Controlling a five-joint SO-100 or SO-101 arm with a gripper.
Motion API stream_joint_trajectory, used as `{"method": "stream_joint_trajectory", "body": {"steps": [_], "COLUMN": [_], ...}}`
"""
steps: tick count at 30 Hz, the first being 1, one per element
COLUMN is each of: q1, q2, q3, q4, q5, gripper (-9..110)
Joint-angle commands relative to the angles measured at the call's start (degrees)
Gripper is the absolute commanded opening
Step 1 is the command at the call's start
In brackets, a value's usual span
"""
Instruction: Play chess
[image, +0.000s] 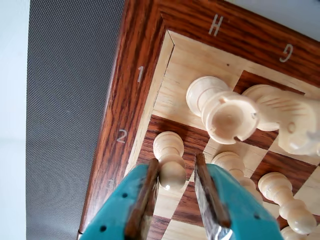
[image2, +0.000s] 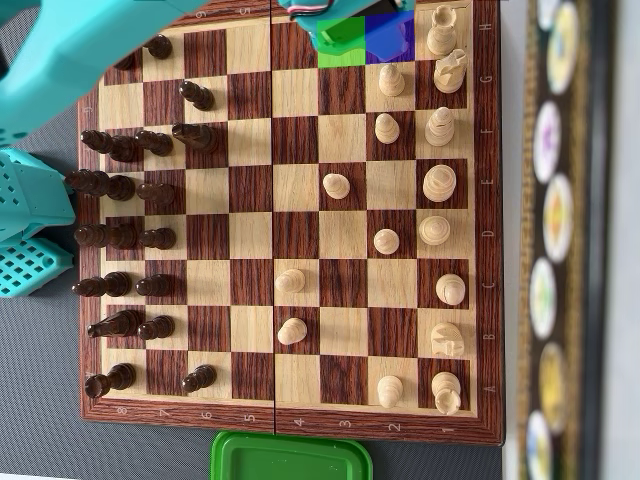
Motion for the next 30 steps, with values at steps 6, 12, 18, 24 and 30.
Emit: {"method": "stream_joint_trajectory", "body": {"steps": [6, 12, 18, 24, 30], "q1": [0.4, 0.5, 0.1, 0.0, 0.0], "q2": [0.4, 0.4, 0.3, 0.1, 0.2], "q3": [-3.2, -2.9, -2.9, -2.6, -1.9], "q4": [-0.1, -0.1, 0.0, 0.0, 0.0], "q5": [-0.4, -0.4, -0.4, -0.4, -0.4], "gripper": [12, 12, 12, 12, 12]}}
